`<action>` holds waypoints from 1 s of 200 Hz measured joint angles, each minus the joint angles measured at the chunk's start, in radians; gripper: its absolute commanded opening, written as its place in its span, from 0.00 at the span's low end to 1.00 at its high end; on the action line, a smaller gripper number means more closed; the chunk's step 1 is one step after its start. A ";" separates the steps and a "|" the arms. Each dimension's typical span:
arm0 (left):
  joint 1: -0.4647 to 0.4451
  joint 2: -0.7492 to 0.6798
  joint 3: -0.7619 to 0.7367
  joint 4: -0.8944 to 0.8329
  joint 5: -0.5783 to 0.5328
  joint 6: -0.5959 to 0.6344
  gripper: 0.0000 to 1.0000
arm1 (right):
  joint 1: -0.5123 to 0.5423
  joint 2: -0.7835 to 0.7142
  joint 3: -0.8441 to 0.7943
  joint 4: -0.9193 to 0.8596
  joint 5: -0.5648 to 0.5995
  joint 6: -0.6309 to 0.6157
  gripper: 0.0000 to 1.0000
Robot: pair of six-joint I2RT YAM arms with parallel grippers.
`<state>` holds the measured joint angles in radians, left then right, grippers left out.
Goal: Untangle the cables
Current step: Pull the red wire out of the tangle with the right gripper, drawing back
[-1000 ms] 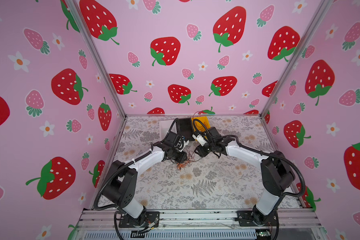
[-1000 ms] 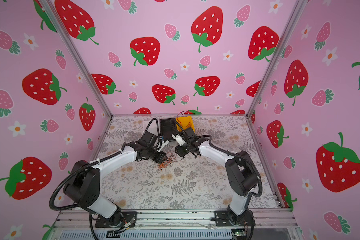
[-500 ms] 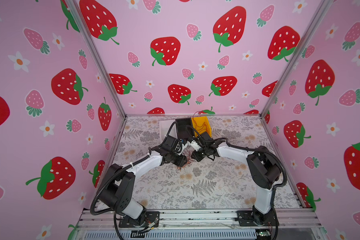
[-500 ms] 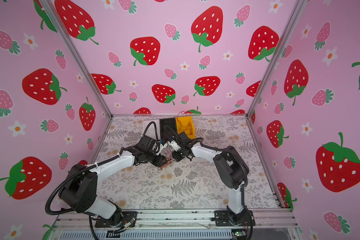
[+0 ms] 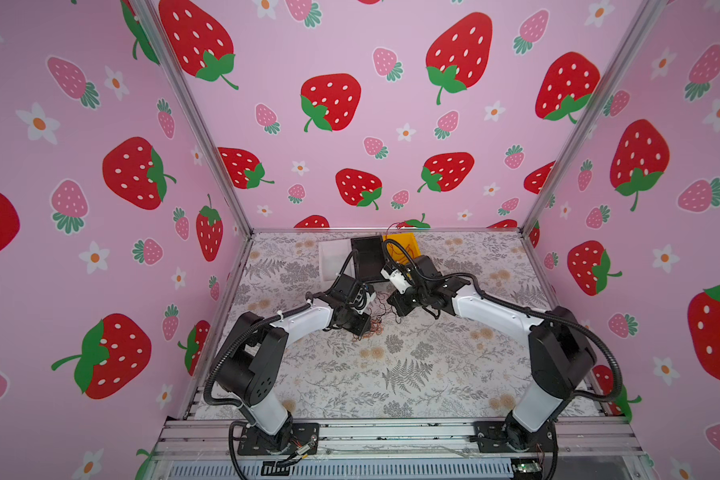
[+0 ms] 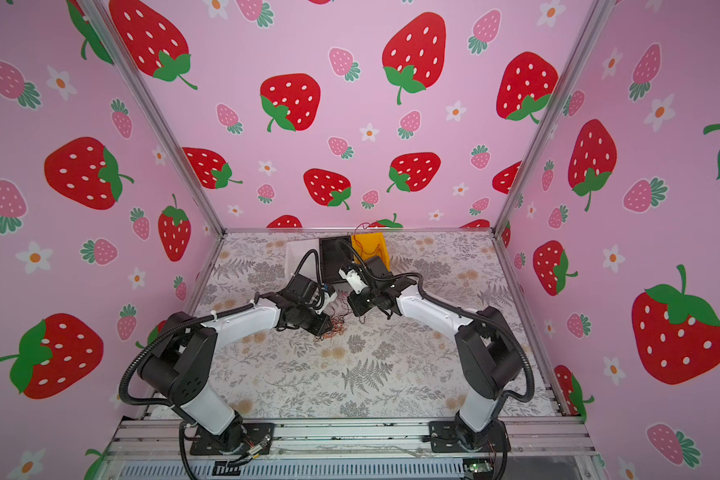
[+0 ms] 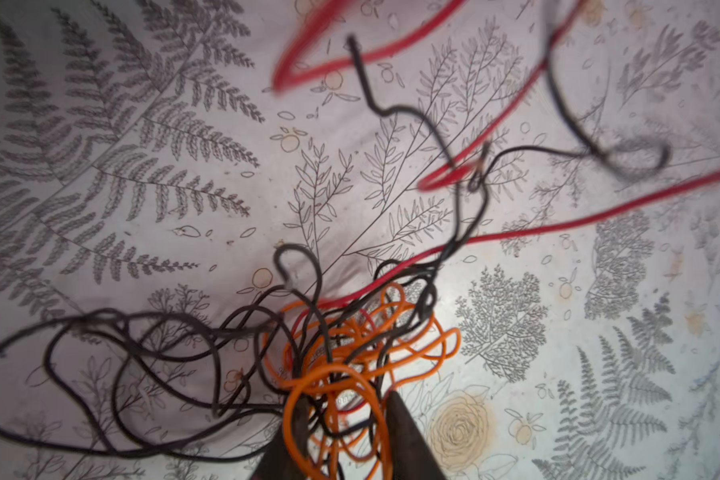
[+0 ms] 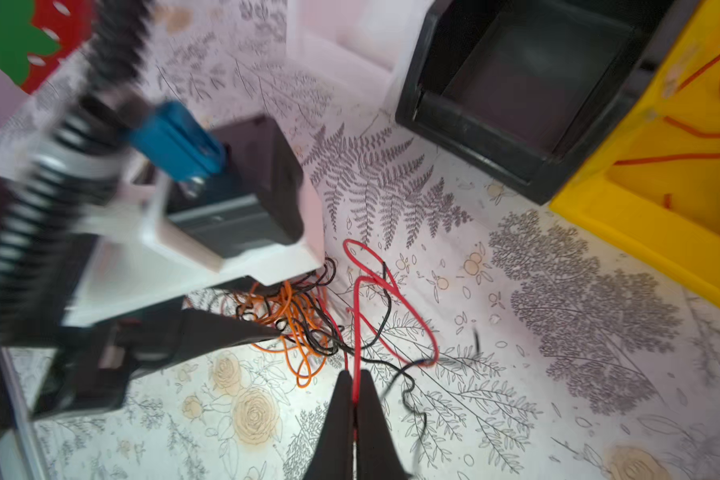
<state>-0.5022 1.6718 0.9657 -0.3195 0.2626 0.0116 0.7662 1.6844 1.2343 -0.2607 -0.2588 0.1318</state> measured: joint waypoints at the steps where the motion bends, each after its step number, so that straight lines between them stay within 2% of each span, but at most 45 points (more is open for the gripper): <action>1: 0.000 0.000 0.000 0.000 0.001 -0.002 0.15 | -0.002 -0.006 0.000 0.000 -0.001 0.001 0.00; 27: 0.000 0.013 0.018 -0.013 -0.023 -0.008 0.07 | -0.032 -0.097 -0.001 0.010 -0.008 0.014 0.00; 39: 0.000 0.022 0.029 -0.019 -0.028 -0.012 0.07 | -0.051 -0.132 -0.001 0.011 -0.013 0.022 0.00; 42: 0.000 0.023 0.031 -0.019 -0.029 -0.014 0.03 | -0.056 -0.140 -0.001 0.011 -0.013 0.024 0.00; 52: 0.000 0.024 0.034 -0.021 -0.035 -0.016 0.00 | -0.073 -0.167 -0.001 0.009 -0.016 0.026 0.00; 133: 0.000 0.051 0.060 -0.053 -0.057 -0.017 0.00 | -0.253 -0.349 0.026 -0.058 0.009 0.007 0.00; 200: 0.013 -0.041 0.060 -0.064 -0.099 -0.016 0.00 | -0.397 -0.410 0.061 -0.137 0.116 -0.021 0.00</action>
<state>-0.4892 1.6306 1.0256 -0.3840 0.1635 -0.0044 0.3691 1.2747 1.2957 -0.3973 -0.1425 0.1108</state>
